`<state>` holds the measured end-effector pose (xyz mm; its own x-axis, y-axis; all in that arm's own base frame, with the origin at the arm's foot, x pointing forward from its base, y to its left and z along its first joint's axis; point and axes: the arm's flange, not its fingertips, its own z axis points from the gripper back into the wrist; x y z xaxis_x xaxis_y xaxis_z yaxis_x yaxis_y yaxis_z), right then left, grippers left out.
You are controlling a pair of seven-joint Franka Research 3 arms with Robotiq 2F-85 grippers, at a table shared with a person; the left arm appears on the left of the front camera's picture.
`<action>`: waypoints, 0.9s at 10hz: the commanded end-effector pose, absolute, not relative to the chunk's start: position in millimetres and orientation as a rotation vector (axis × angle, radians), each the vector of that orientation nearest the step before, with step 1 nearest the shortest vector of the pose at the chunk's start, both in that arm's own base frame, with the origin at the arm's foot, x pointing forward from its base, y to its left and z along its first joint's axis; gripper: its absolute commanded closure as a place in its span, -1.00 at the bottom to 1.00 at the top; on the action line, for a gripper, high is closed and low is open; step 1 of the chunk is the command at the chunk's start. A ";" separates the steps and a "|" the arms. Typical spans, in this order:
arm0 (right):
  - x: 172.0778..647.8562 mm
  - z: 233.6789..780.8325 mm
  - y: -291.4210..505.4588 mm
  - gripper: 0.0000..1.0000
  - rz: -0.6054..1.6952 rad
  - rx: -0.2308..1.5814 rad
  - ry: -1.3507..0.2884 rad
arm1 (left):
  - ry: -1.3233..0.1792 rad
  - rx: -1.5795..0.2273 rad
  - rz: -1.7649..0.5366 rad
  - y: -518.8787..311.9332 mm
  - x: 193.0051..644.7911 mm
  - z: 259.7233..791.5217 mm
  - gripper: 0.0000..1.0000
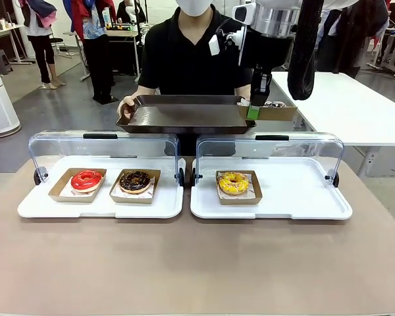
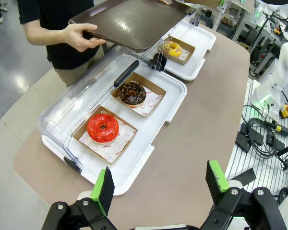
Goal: Provide the desired donut to the person.
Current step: Place the picked Paper togo box onto the Handle tray extended by the person.
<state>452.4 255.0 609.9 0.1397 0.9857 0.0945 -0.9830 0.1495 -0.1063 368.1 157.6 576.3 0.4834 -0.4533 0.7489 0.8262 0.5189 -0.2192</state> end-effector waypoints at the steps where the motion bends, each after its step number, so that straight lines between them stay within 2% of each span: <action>1: 449.4 611.7 254.4 1.00 1.402 -0.023 -0.148 | -0.696 -0.632 -0.849 157.6 367.4 577.0 -1.00; 4: 452.4 609.9 255.0 0.96 1.422 -0.020 -0.154 | -0.696 -0.632 -0.849 157.6 367.4 577.0 -1.00; 6: 448.0 627.9 291.7 0.96 1.469 -0.059 -0.183 | -0.696 -0.632 -0.849 157.6 367.4 577.0 -1.00; 9: 478.1 622.7 333.5 0.96 1.486 -0.079 -0.228 | -0.696 -0.632 -0.849 157.6 367.4 577.0 -1.00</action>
